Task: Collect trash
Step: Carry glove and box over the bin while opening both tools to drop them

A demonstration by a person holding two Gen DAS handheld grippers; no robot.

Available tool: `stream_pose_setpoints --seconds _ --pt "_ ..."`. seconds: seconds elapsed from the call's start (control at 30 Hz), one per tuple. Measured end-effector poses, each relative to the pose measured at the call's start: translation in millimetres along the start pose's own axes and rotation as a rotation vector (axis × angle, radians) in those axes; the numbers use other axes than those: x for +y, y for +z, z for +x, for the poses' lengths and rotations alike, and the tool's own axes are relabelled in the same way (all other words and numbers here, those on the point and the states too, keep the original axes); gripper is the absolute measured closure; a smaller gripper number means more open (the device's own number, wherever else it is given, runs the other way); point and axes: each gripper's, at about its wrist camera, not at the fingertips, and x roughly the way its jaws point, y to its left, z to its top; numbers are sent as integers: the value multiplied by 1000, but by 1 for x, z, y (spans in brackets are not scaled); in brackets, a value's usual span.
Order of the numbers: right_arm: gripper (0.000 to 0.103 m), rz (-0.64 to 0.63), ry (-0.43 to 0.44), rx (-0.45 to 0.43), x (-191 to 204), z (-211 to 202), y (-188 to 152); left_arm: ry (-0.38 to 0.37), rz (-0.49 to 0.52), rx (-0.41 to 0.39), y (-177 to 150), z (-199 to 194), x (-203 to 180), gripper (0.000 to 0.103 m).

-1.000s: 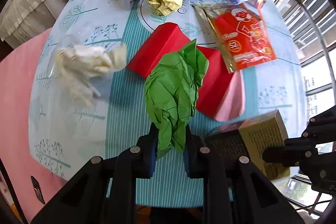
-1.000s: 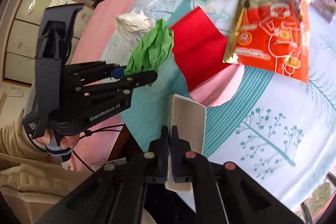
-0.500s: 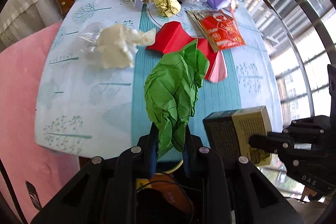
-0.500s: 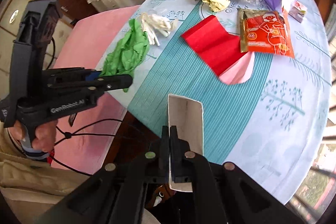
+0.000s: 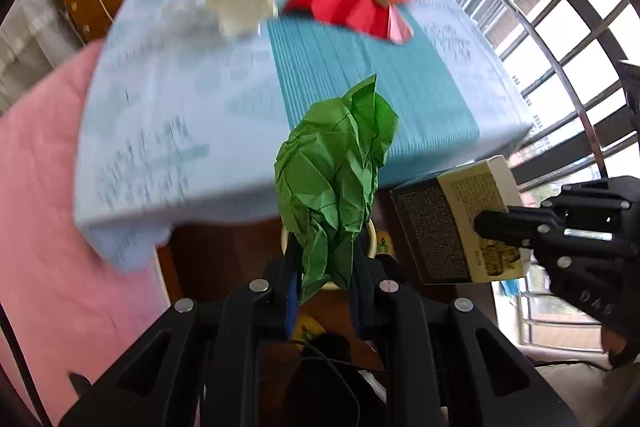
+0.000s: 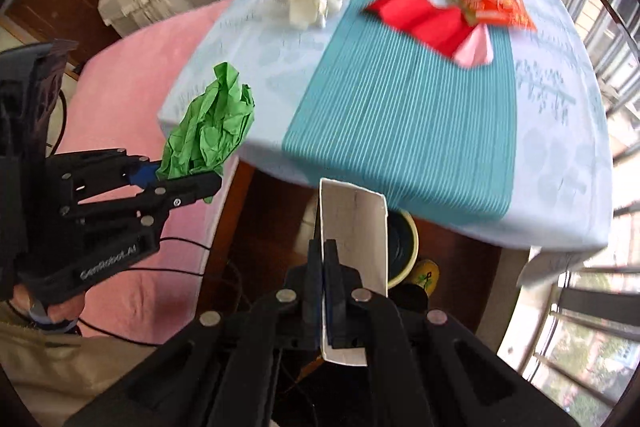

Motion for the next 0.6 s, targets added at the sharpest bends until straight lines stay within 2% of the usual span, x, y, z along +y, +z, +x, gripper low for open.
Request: stream_pose_setpoints --seconds 0.23,0.4,0.6 --pt "102 34 -71 34 13 22 -27 10 0 -8 -32 22 0 86" --pt "102 114 -104 51 -5 55 -41 11 -56 24 -52 67 1 85" --pt "102 165 -107 84 -37 117 -61 11 -130 28 -65 135 1 85"
